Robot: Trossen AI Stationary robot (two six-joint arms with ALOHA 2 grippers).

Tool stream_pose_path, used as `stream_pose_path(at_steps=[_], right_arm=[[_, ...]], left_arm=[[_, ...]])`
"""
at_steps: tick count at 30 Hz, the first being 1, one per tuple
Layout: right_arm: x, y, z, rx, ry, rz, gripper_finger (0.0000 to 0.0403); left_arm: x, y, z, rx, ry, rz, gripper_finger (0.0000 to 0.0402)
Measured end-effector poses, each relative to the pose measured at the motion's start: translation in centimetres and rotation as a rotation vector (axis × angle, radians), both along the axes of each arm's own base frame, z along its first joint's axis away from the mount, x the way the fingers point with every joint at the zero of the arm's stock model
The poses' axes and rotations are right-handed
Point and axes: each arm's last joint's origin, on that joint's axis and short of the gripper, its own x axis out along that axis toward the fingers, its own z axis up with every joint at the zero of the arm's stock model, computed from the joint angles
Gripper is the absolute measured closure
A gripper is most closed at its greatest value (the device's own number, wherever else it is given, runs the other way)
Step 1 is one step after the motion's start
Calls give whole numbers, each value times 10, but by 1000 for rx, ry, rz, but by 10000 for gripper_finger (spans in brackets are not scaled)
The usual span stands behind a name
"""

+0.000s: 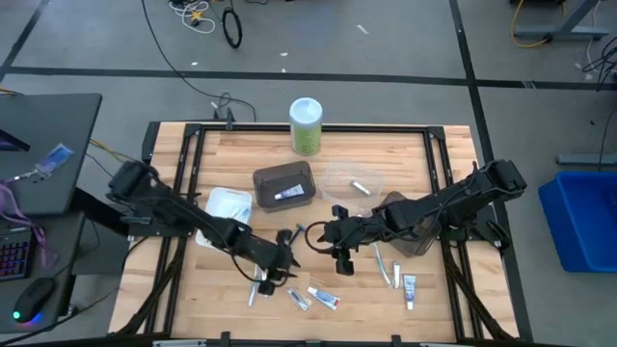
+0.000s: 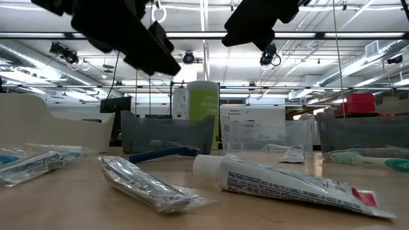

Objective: Pick & Place Travel size toiletries
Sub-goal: Put the toothpaste into the left black bin

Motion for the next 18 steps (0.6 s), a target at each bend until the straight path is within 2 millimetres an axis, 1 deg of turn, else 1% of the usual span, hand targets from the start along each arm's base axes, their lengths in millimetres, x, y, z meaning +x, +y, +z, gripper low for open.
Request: stream_pose_path(at_steps=[5,7,10,13,14,16,18], right_arm=[[0,-2,0,-43,-5,-46,254],[0,-3,0,-64,-11,-72,255],[0,-5,-1,-88,-12,-100,256],[0,-8,-1,-99,-8,-116,256],[1,-9,-1,-99,-8,-120,256],[0,-9,-1,-101,-4,-122,258],[0,-10,-2,-102,0,-124,258]], left_arm=[[16,-5,-25,-10,-29,1,253],[20,-5,-32,-8,-33,3,244],[32,-11,-41,-4,-51,-19,230],[46,-21,-53,14,-38,-60,218],[48,-24,-57,25,-26,-72,214],[58,-32,-61,26,-36,-84,210],[58,-38,-64,38,-10,-93,207]])
